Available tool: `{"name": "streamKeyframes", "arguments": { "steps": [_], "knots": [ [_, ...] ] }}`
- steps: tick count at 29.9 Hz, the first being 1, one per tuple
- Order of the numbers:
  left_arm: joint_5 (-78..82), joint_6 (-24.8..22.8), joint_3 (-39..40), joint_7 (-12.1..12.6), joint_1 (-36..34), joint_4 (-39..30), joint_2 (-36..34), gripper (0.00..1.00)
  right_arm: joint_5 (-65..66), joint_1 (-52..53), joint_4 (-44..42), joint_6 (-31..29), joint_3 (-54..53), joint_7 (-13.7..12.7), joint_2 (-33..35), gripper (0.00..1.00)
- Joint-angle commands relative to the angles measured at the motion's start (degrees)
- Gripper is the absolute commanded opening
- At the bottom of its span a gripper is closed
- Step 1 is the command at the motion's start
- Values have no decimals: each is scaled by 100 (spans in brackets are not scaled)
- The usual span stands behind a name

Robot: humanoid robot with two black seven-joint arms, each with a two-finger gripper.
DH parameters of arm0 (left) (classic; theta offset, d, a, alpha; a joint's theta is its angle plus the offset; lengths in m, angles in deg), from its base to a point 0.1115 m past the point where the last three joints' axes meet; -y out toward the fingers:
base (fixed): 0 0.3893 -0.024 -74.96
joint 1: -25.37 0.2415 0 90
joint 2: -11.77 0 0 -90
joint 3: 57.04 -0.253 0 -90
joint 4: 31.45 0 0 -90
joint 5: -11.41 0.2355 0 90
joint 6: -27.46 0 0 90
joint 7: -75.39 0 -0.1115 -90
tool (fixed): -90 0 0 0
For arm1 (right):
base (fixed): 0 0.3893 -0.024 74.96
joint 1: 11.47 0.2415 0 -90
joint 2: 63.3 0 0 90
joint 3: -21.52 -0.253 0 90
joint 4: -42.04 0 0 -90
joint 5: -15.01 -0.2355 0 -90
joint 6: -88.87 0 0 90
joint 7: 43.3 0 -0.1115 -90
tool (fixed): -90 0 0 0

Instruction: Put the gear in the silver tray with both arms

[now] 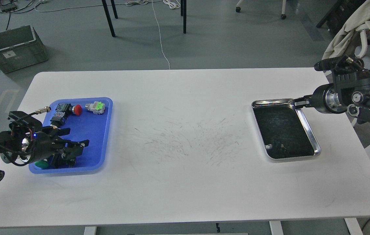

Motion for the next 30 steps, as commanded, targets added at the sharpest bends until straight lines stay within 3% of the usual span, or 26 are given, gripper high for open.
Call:
{"name": "streamKeyframes", "arguments": {
  "steps": [1, 16, 25, 30],
  "knots": [
    [0, -11, 0, -8, 12, 71, 63, 89, 21, -71, -30, 11, 0, 0, -1, 1],
    [0, 15, -422, -131, 21, 493, 230, 76, 21, -475, -311, 249, -17, -9, -203, 1],
    [0, 24, -509, -139, 12, 502, 230, 55, 12, -475, -311, 249, -17, -9, -247, 1],
    [0, 7, -510, -139, 12, 502, 230, 24, 12, -475, -311, 249, -17, -9, -247, 1]
  ]
}}
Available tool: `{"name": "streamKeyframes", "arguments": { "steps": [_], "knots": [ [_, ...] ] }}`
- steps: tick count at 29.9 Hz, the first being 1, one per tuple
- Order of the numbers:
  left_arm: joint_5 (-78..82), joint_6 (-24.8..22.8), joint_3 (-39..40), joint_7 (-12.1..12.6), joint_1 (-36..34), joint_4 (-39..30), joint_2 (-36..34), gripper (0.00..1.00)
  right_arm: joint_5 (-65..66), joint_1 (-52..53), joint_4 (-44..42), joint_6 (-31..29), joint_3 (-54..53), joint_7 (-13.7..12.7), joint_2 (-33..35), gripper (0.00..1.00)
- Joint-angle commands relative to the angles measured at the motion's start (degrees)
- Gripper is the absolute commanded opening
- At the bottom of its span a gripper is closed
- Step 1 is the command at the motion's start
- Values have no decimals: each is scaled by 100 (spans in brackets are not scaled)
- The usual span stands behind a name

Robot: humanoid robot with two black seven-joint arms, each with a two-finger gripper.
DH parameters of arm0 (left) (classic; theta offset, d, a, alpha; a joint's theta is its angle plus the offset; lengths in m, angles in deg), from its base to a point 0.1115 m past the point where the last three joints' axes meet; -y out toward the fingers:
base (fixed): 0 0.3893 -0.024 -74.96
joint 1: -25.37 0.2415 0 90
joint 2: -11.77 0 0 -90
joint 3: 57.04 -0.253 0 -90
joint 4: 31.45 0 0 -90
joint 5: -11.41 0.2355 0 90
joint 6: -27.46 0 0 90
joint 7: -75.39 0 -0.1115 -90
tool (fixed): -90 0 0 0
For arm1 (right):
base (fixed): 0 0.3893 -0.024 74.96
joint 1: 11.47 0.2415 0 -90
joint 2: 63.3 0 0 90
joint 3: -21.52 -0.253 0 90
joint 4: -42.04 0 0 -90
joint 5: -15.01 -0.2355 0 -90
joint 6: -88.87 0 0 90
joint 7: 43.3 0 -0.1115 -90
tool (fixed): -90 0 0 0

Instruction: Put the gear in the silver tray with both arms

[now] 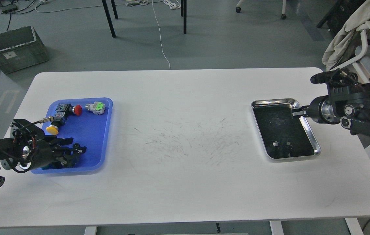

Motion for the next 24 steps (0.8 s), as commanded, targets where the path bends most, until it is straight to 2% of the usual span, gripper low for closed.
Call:
{"name": "streamKeyframes", "arguments": {
  "steps": [1, 4, 7, 17, 24],
  "knots": [
    [3, -21, -7, -6, 3, 2, 7, 20, 0, 0, 0, -1, 2, 0, 0, 1],
    [3, -30, -7, -14, -6, 2, 7, 12, 9, -9, -9, -1, 10, -8, 0, 1],
    [-14, -38, 2, -14, -23, 2, 7, 10, 9, -18, -18, -1, 10, -17, 0, 1],
    [-84, -39, 45, -67, -111, -42, -2, 8, 9, -27, -26, -1, 28, -43, -106, 1],
    [-93, -65, 81, -85, -436, -306, -63, 8, 18, -176, -316, -1, 54, -43, -430, 1]
  ]
}}
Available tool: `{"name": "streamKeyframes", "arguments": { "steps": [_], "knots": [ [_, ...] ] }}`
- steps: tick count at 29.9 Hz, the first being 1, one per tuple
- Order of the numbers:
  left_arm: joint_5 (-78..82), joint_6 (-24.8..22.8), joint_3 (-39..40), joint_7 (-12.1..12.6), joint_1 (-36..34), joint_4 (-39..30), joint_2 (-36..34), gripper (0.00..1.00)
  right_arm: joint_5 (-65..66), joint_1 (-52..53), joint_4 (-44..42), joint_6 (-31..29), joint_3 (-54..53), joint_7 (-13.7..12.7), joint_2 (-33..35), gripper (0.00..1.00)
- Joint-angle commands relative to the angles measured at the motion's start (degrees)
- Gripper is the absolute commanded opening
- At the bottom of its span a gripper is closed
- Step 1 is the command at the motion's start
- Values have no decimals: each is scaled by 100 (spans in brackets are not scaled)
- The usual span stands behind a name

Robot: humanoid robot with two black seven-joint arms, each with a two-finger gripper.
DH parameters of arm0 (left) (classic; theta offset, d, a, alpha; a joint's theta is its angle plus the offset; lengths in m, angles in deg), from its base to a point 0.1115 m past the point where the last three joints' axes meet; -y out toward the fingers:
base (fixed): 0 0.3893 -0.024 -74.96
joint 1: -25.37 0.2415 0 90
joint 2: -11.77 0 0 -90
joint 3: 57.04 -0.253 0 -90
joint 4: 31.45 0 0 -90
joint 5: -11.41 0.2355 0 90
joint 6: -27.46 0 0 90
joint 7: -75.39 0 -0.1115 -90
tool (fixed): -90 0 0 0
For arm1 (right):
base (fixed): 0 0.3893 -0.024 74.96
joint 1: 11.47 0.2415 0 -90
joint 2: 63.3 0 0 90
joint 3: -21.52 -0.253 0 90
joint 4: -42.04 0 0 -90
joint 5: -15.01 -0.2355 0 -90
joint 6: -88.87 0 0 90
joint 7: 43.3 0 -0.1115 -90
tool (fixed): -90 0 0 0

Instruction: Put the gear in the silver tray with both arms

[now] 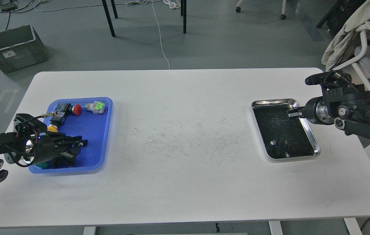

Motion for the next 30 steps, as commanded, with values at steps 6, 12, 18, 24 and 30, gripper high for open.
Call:
{"name": "streamKeyframes", "arguments": {
  "steps": [6, 12, 18, 24, 30],
  "knots": [
    [-4, -2, 29, 22, -368, -394, -83, 8, 0, -374, -647, 8, 8, 12, -585, 7],
    [-92, -2, 29, 48, -482, -675, -92, 8, -9, -409, -762, 8, -19, 12, -708, 68],
    [-101, -2, 20, 136, -482, -939, -31, 8, -79, -383, -745, -1, -89, 29, -691, 97],
    [-101, -2, 21, 338, -491, -1168, 109, 8, -88, -339, -701, -27, -668, 29, -489, 98],
    [-101, -2, 21, 584, -491, -1168, 549, 8, -88, -322, -701, -27, -1309, 29, -260, 98]
  ]
}}
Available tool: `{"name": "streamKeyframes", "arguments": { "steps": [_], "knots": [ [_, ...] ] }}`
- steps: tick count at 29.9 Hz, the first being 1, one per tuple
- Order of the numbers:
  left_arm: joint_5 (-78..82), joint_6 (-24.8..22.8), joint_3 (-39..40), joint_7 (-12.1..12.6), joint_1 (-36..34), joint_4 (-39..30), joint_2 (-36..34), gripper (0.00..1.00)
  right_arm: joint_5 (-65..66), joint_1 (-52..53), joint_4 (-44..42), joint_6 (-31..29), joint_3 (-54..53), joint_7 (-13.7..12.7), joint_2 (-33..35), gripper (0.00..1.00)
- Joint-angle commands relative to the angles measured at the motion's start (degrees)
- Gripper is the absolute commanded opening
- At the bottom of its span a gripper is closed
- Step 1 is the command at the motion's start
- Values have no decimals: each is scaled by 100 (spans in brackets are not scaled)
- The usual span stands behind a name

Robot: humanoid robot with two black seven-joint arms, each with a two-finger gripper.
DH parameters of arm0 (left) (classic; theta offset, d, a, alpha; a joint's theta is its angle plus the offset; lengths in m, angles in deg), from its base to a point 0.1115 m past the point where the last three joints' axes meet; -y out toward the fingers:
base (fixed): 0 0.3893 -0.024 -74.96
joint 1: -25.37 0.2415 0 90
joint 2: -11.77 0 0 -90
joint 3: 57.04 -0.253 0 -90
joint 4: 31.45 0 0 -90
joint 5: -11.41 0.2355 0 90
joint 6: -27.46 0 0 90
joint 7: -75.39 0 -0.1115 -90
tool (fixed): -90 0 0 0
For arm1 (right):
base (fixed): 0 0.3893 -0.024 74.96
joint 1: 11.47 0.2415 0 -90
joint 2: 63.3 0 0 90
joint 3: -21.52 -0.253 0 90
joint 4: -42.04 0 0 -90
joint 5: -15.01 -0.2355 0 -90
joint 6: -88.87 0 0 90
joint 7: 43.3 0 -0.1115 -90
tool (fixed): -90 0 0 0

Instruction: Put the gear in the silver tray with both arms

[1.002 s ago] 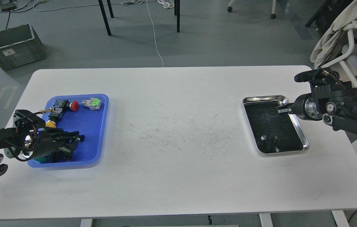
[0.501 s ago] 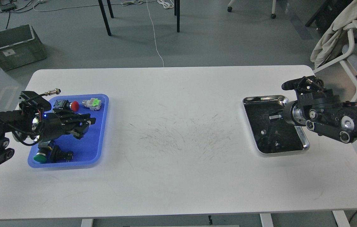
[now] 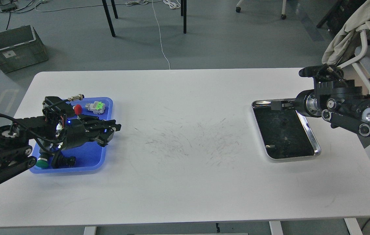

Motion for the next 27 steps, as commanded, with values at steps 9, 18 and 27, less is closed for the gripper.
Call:
{"name": "streamKeyframes", "arguments": {
  "steps": [9, 18, 27],
  "knots": [
    [9, 9, 0, 442, 0, -1, 902, 8, -18, -96, -3, 34, -1199, 1, 206, 98],
    [53, 18, -52, 557, 88, 69, 1439, 9, -18, -184, 14, 140, -1304, 18, 206, 98],
    [10, 44, -52, 557, 97, 104, 1772, 10, -35, -298, 172, 193, -1700, 27, 110, 98]
  ]
}}
